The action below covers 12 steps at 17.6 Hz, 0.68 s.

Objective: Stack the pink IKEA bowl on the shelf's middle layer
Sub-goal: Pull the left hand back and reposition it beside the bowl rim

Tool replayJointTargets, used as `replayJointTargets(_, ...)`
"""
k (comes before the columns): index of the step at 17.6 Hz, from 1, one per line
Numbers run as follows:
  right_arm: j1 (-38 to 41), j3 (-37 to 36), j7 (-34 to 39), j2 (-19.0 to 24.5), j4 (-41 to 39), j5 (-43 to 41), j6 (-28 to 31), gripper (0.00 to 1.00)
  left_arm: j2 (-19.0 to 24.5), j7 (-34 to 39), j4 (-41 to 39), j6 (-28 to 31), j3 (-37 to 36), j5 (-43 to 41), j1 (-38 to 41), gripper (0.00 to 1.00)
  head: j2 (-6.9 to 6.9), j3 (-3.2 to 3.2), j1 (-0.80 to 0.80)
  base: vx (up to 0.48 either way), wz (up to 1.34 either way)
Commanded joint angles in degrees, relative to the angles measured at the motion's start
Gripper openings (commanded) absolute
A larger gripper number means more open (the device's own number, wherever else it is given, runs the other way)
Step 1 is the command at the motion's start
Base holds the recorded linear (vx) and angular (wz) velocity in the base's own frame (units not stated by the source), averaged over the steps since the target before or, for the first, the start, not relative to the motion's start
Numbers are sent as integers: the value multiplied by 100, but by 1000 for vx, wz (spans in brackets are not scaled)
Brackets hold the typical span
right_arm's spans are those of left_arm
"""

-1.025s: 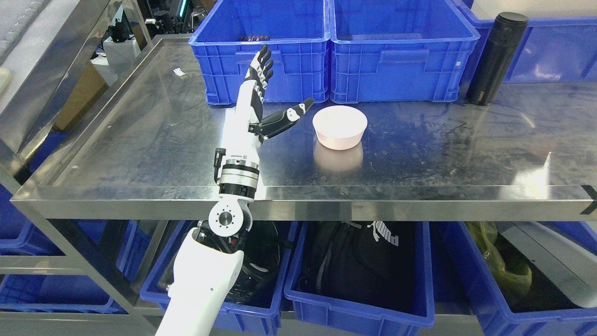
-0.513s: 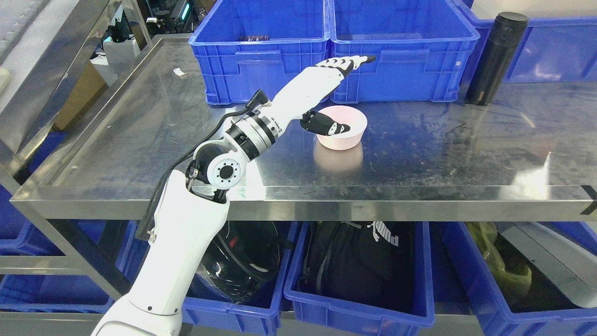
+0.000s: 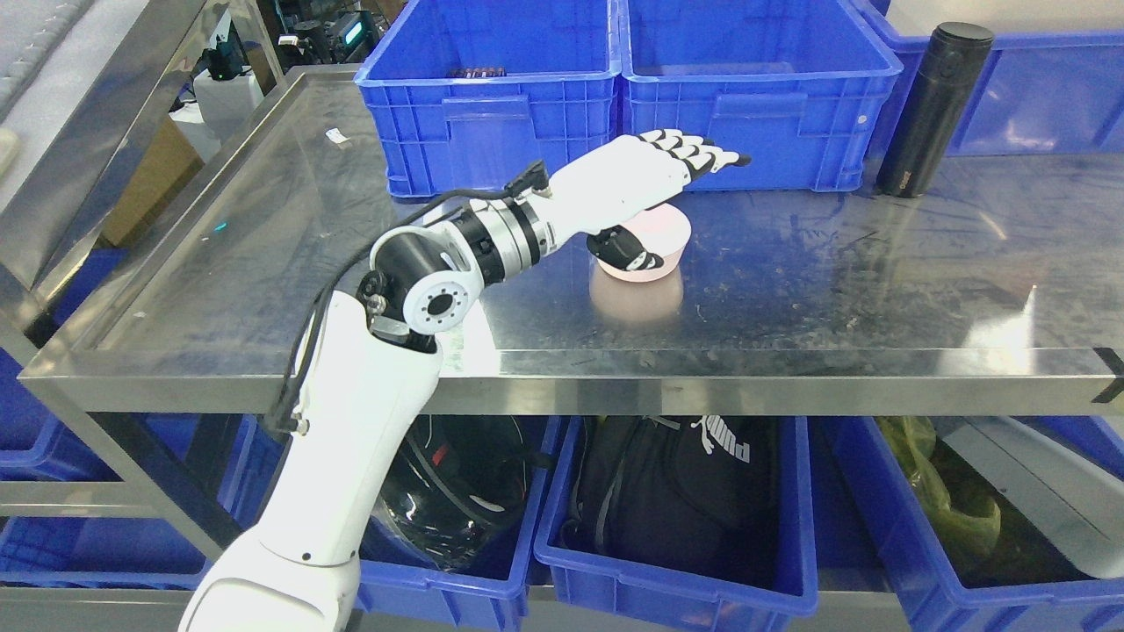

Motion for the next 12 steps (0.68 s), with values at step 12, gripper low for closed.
replayJointTargets(12, 18, 0, 1, -100, -100, 0, -4, 100, 483, -1860, 1634, -6, -1382, -1376, -1330, 100, 0, 0, 0, 0, 0)
